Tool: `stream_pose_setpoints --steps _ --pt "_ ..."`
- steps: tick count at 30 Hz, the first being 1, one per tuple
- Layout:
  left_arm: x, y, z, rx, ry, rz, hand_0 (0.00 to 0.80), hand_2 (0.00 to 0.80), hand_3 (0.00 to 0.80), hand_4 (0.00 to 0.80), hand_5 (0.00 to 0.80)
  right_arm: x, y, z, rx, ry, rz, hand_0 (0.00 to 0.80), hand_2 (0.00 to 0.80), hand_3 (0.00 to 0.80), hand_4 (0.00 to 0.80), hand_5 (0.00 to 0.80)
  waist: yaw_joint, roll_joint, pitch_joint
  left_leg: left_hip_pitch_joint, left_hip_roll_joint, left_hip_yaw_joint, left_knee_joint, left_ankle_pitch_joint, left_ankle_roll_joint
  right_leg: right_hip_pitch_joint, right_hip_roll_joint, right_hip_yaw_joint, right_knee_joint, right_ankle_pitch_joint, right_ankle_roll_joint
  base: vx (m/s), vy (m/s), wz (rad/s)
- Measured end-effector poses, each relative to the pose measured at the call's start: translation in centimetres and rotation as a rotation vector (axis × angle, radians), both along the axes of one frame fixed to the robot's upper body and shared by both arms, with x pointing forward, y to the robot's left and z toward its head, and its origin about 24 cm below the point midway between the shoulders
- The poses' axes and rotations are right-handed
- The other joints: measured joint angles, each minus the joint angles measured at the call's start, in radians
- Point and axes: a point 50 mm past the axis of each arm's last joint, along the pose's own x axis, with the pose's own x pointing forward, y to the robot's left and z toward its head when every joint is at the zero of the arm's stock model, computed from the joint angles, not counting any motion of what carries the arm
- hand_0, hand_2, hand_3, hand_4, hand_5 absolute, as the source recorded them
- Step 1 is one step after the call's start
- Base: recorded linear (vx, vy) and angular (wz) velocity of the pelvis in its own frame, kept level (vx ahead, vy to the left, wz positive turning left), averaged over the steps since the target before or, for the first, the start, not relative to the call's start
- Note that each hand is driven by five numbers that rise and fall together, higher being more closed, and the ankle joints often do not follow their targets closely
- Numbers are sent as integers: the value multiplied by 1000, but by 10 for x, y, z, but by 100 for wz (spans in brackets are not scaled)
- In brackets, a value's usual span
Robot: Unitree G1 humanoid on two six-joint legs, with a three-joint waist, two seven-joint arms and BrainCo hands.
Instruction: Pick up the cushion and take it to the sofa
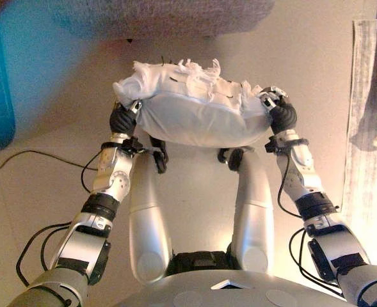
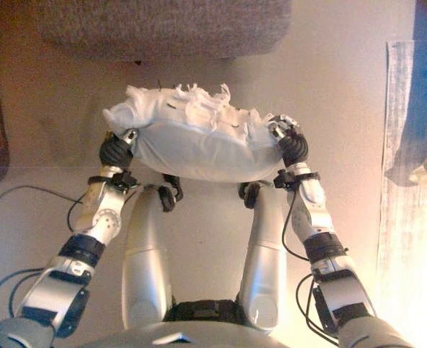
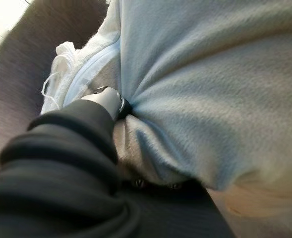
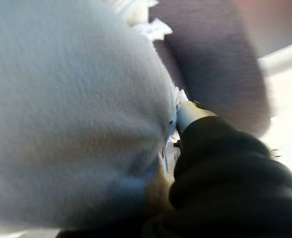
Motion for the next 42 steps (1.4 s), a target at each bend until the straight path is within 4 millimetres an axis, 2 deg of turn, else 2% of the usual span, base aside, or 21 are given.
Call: stream_pose_setpoints --steps 2,3,4,6,8,13,16,19,22,25,29,37,40,41,42 --pt "-8 -3 0 -6 -22 -32 800 800 800 800 800 -17 -1 -3 -25 -24 12 800 800 800 800 800 1 -3 -19 93 -7 0 -66 4 -4 85 0 -16 -39 0 0 -30 -23 7" --pt "-10 -4 4 -9 -42 -46 800 800 800 800 800 -20 0 0 -30 -42 17 800 800 800 800 800 4 -7 -27 120 -7 -1 -87 25 -6 106 0 -23 -45 10 -11 -18 -14 6" --pt "-12 -5 10 -18 -66 -52 800 800 800 800 800 -21 -1 7 -33 -71 19 800 800 800 800 800 5 -8 -36 136 -4 -3 -99 55 -25 119 0 -30 -45 30 -41 86 -29 7" --pt "-13 -5 17 -28 -94 -58 800 800 800 800 800 -22 -3 18 -33 -117 12 800 800 800 800 800 7 -8 -39 175 -6 -1 -142 63 -33 149 2 -40 -64 42 -58 111 -30 10" --pt "-19 -2 12 -35 -76 -51 800 800 800 800 800 -22 -2 18 -42 -122 17 800 800 800 800 800 9 -4 -41 263 -6 3 -217 83 -48 230 19 -56 -122 54 -75 147 -28 2" --pt "-47 -1 6 -77 -73 -55 800 800 800 800 800 -45 2 29 -39 -177 49 800 800 800 800 800 10 45 -85 520 4 26 -431 125 -64 486 69 -99 -317 78 -54 256 -43 -1" --pt "-62 -3 3 -95 -74 -61 800 800 800 800 800 -59 3 33 -79 -206 69 800 800 800 800 800 11 80 -187 635 4 31 -528 130 -64 611 91 -117 -433 93 -33 197 -29 5" --pt "-72 -3 6 -101 -96 -62 800 800 800 800 800 -67 5 36 -86 -223 91 800 800 800 800 800 12 85 -288 705 0 37 -581 130 -63 704 105 -127 -527 107 -14 112 -37 8" --pt "-77 -2 11 -106 -120 -64 800 800 800 800 800 -71 6 41 -99 -242 111 800 800 800 800 800 15 81 -348 771 -3 45 -626 130 -63 788 119 -127 -613 131 -1 45 -36 2" --pt "-78 -1 15 -106 -147 -64 800 800 800 800 800 -72 6 46 -120 -258 133 800 800 800 800 800 33 77 -389 804 -4 45 -647 130 -63 837 126 -128 -668 149 4 -15 -36 2" --pt "-79 -2 25 -113 -196 -70 800 800 800 800 800 -74 5 51 -128 -283 149 800 800 800 800 800 34 64 -420 811 -6 43 -652 130 -63 873 139 -131 -730 178 2 -55 -52 4" --pt "-81 0 23 -118 -187 -63 800 800 800 800 800 -75 7 53 -124 -292 181 800 800 800 800 800 34 62 -428 825 -4 48 -651 131 -62 887 146 -123 -750 198 -1 -79 -108 -3" --pt "-85 2 19 -117 -168 -52 800 800 800 800 800 -75 9 52 -141 -285 213 800 800 800 800 800 37 51 -423 810 0 54 -602 129 -57 876 139 -106 -737 193 -3 -139 -157 -16" --pt "-86 3 19 -114 -168 -49 800 800 800 800 800 -74 10 51 -149 -283 227 800 800 800 800 800 40 41 -416 786 5 50 -546 125 -56 859 136 -99 -709 184 -11 -134 -194 -24" --pt "-85 6 20 -103 -174 -44 800 800 800 800 800 -74 12 50 -146 -280 240 800 800 800 800 800 52 13 -398 751 0 52 -467 129 -51 844 123 -87 -678 171 -17 -70 -131 -37"
